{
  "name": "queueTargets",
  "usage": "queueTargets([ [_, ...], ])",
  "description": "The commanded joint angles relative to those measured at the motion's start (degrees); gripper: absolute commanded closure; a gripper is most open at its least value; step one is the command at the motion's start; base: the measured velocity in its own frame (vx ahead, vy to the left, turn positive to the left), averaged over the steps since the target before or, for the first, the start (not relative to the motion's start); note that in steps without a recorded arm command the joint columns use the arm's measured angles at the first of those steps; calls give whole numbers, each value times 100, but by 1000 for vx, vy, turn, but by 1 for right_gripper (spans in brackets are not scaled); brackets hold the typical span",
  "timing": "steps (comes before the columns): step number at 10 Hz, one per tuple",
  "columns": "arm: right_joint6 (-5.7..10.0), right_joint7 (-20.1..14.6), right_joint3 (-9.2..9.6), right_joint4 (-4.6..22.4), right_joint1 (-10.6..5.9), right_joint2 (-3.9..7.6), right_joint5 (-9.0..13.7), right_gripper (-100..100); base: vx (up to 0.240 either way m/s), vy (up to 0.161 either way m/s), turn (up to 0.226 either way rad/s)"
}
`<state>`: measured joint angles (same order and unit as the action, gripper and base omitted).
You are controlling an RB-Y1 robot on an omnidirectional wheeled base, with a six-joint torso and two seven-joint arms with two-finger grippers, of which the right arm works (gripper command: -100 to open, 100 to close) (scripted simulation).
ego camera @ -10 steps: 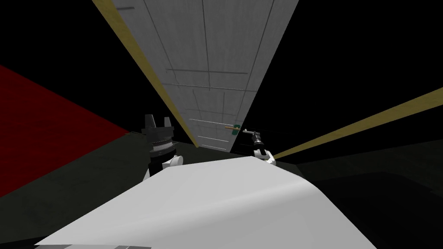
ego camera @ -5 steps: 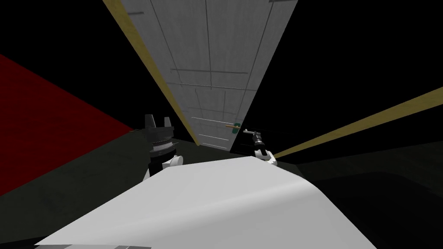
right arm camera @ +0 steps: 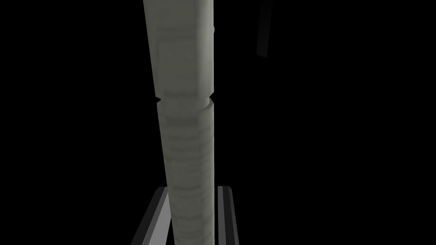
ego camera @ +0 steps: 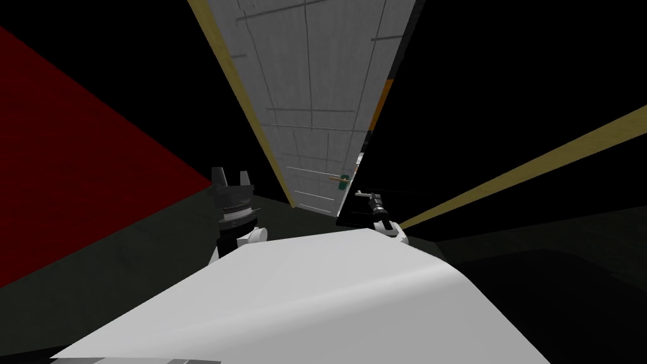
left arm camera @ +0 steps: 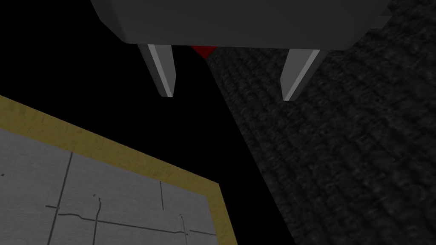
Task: Pull the door open
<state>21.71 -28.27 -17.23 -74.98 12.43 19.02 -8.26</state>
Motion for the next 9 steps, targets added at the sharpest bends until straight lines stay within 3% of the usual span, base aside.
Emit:
queueTargets([
  [1, 136, -90, 184, -40, 49, 26, -11, 100, -212, -78, 161],
  [4, 233, -206, 353, -89, 112, 103, -11, 100, -165, -62, 123],
  [5, 162, -195, 250, -100, 144, 142, 6, 100, -57, -32, 9],
  [9, 454, -433, 419, -173, 397, 318, -40, 100, -177, -19, 111],
])
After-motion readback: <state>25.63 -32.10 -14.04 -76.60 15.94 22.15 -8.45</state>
